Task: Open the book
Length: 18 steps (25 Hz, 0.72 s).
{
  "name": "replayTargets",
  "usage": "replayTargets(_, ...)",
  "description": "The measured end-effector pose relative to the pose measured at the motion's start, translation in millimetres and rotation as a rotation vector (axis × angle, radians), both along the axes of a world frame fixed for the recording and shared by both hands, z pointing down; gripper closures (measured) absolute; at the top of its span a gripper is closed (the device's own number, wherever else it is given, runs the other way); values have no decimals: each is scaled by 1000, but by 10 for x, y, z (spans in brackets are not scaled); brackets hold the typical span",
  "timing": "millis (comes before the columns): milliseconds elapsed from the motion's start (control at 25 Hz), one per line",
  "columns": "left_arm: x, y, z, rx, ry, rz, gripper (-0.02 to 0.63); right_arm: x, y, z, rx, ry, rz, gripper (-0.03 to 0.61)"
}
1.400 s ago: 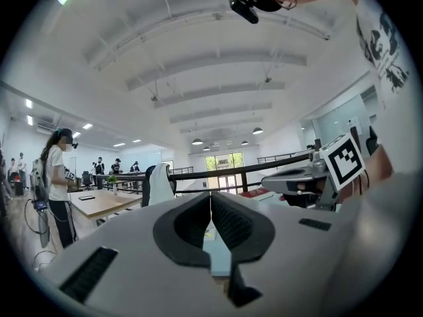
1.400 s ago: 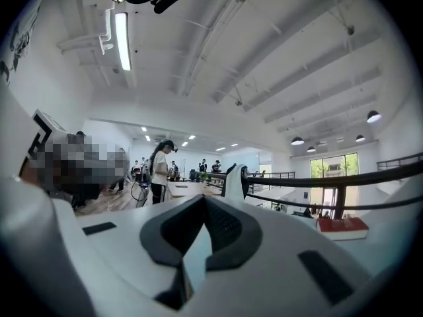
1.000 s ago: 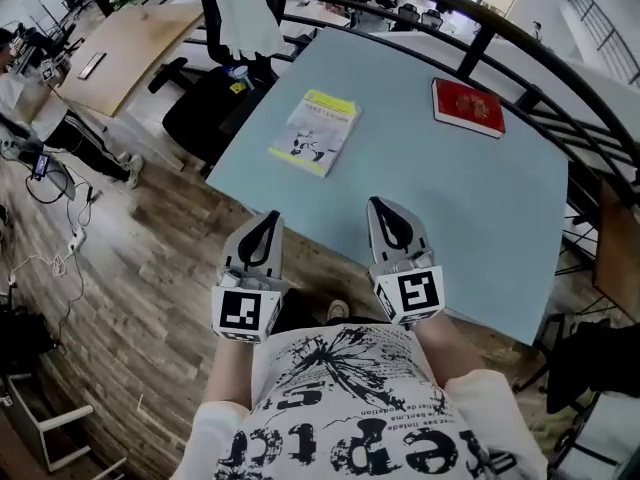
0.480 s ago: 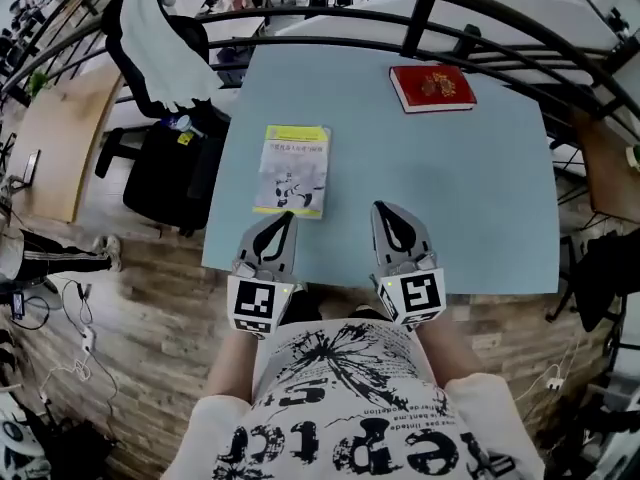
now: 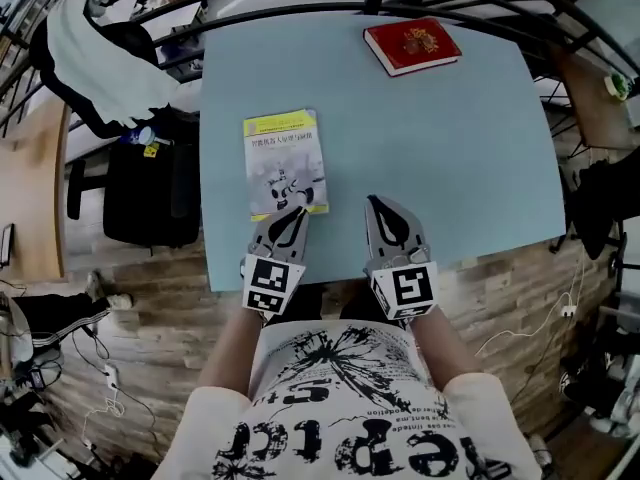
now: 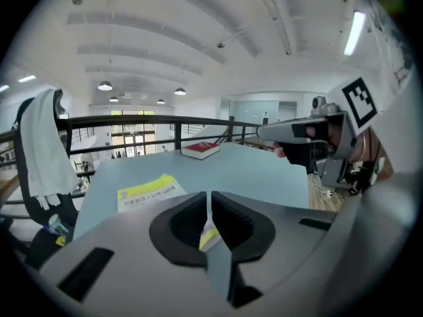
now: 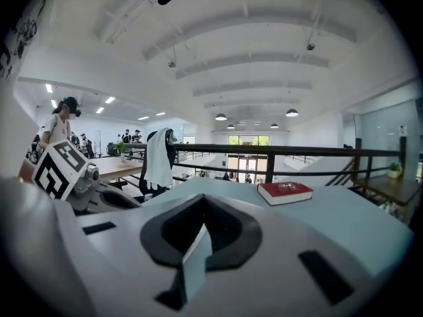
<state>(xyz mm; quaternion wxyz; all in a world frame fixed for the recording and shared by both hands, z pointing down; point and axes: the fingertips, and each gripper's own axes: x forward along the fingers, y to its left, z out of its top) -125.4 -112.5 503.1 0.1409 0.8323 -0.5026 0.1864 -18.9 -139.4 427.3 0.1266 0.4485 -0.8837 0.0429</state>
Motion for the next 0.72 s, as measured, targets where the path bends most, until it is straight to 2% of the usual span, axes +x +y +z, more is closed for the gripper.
replayTargets(120,45,-34,323,-100,23,35,584,-51,-23,177,-18,29,24,568)
replayTargets(200,84,-38,519,-160,21,65,480,-80,-24,289,-39,40,38,568)
replayTargets(440,159,-125,974,-243,-44,115,458,-105,-8,472,-75,50,67,568)
replayTargets(720,138,-204,1267,-300,-140,84,454,-13,9,564,-99,51,102,568)
